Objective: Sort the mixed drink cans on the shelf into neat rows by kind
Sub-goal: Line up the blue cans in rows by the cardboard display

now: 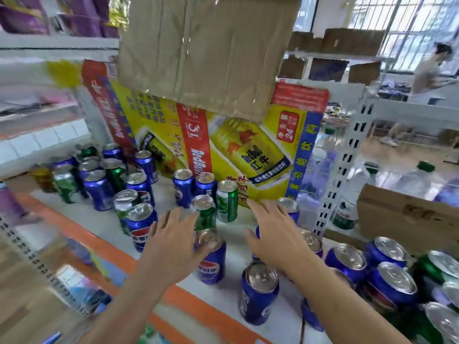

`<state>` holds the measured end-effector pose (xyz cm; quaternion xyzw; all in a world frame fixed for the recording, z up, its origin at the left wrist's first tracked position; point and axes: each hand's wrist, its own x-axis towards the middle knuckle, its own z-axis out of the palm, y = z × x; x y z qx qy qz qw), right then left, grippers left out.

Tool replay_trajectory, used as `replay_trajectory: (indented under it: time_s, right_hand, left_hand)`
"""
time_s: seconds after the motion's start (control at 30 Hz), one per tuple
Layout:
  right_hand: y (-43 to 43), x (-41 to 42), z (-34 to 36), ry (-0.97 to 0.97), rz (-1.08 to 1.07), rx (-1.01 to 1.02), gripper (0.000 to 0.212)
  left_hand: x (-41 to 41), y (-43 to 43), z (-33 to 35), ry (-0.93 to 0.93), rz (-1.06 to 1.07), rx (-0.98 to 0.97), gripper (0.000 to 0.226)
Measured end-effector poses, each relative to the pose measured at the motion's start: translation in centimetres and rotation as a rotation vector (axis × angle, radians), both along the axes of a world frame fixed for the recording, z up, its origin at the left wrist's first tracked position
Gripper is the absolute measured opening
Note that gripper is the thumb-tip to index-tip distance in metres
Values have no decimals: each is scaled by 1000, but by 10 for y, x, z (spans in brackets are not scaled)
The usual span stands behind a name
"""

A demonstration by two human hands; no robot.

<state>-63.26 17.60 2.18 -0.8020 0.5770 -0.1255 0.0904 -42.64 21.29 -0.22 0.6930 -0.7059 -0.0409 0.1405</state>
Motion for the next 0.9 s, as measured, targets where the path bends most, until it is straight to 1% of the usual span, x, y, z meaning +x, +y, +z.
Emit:
replay_trajectory:
  time_s: [0.07,0.23,0.37,0.47,0.53,0.6,0.67,0.77,0.83,0.9]
  right_hand:
    - [-29,24,-1,-27,15,23,62]
    - [-96,60,-16,-35,-34,111,73]
    - [-122,72,-33,-26,-52,173,85]
    - [-131,79,-41,-14,-82,191,92]
    - [-132,82,-42,13,-139,172,90]
    - [-129,84,-39,23,-169,151,83]
    - [-125,81,-36,-31,-180,158,74]
    - [-114,66,-27,-208,-243,144,62]
    - [-104,52,-15,-345,-298,66,62]
    - [-89,37,3,-506,-345,-33,65]
  left_hand:
    - [12,-22,-1,-6,-5,21,71]
    - [20,-77,-10,70,-29,109,69]
    - [21,-105,-28,222,-70,170,73]
    - [20,-113,-33,347,-81,133,60]
    - [20,-115,-34,399,-73,102,53]
    - [21,-115,-33,427,-72,82,51]
    - [23,-115,-30,450,-76,54,50]
    - [25,-111,-14,473,-95,-43,56]
    - [20,-105,5,526,-120,-134,59]
    - [10,-97,26,591,-172,-232,57]
